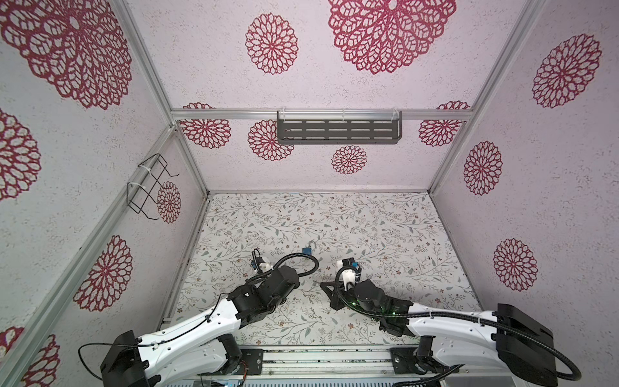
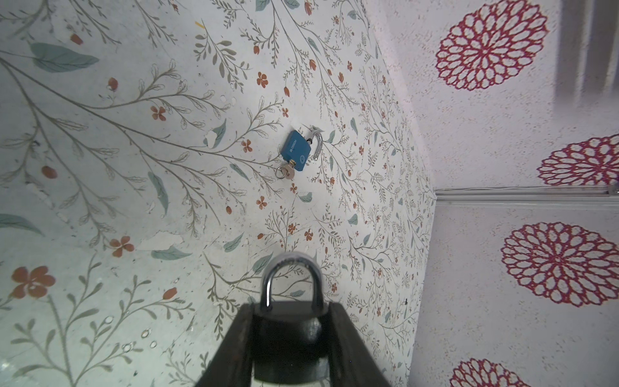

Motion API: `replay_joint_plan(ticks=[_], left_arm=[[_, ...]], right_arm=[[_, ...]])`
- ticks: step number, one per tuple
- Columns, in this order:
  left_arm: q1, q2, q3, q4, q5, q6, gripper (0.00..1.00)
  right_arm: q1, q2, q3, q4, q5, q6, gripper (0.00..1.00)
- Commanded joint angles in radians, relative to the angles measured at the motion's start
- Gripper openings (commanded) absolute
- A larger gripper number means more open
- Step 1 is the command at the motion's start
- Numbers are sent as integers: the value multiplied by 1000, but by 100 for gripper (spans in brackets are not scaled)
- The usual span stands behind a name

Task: Unlock with the key
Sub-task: 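Bring the key in the right gripper toward the padlock held by the left gripper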

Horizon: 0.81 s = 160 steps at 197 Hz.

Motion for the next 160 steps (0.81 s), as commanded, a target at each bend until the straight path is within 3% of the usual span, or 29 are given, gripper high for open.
replay_joint_plan(ticks=[1, 71, 160], left_arm=[[14, -31, 3, 42, -23, -21, 10], [17, -64, -9, 51, -28, -62, 9], [20, -30, 15, 63, -14, -98, 8]], right_arm=[[35, 44, 68, 117, 91, -35, 0], [143, 133, 111, 215, 259, -142, 0], [192, 184, 105, 347, 378, -259, 0]])
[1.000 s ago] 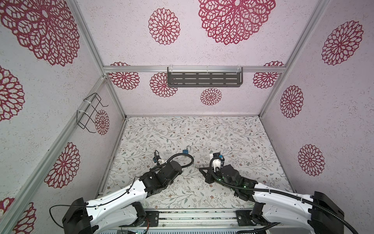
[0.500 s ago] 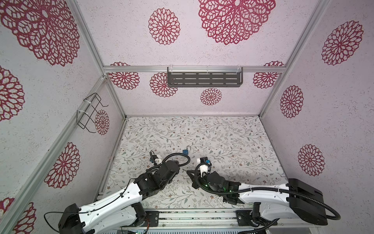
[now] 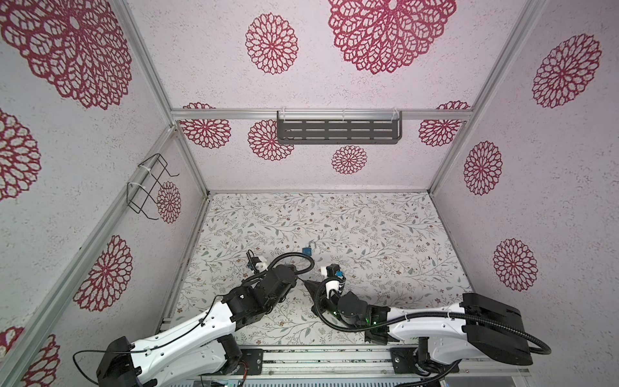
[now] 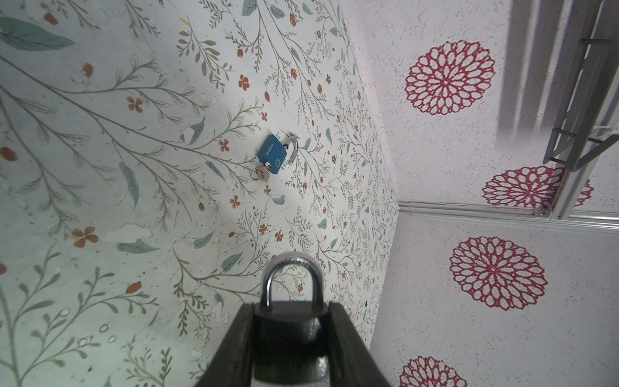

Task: Unlock with the key
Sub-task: 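Bring the key in the right gripper toward the padlock held by the left gripper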

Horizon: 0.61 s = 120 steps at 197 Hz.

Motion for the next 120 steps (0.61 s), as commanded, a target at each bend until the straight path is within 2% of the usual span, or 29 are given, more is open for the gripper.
replay_joint_plan(ticks=[1, 120], left_arm=[[15, 7, 17, 30, -9, -23, 8], [16, 28, 4, 84, 17, -56, 7]], right_arm=[[7, 5, 19, 92, 62, -57, 0], [5, 79, 28, 157, 83, -72, 0]])
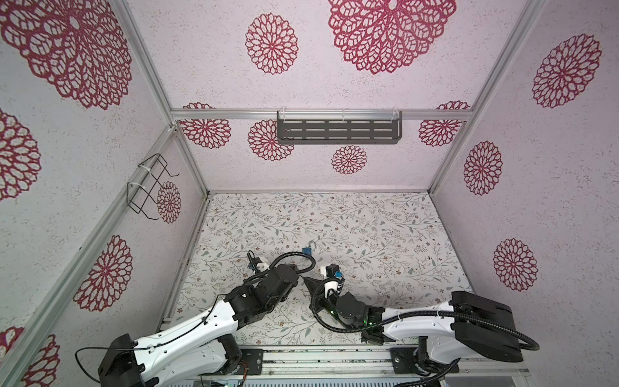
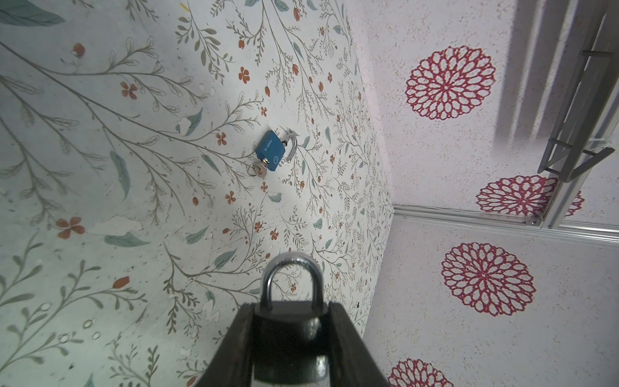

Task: Unlock with the key
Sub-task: 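Bring the key in the right gripper toward the padlock held by the left gripper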

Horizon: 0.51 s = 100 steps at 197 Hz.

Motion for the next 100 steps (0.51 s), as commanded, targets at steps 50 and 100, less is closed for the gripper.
replay_joint_plan(ticks=[50, 100], left_arm=[[17, 2, -10, 66, 7, -23, 7], [15, 1, -6, 56, 3, -20, 6]], right_arm=[[4, 17, 26, 17, 62, -10, 0], [4, -12, -1, 32, 68, -26, 0]])
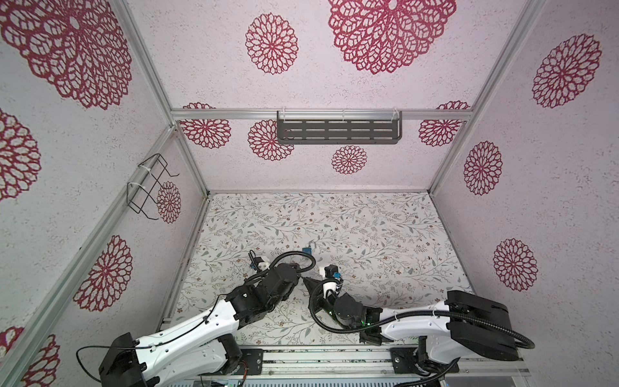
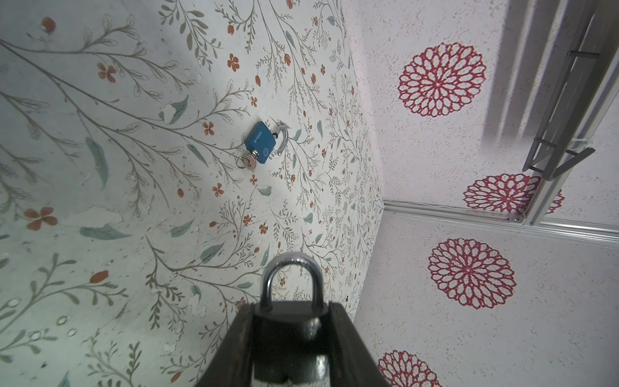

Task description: Unlock with the key

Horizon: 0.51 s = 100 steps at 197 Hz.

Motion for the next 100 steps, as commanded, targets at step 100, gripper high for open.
replay_joint_plan(ticks=[100], left_arm=[[16, -17, -12, 16, -15, -8, 6]], right_arm=[[2, -30, -57, 179, 12, -80, 0]])
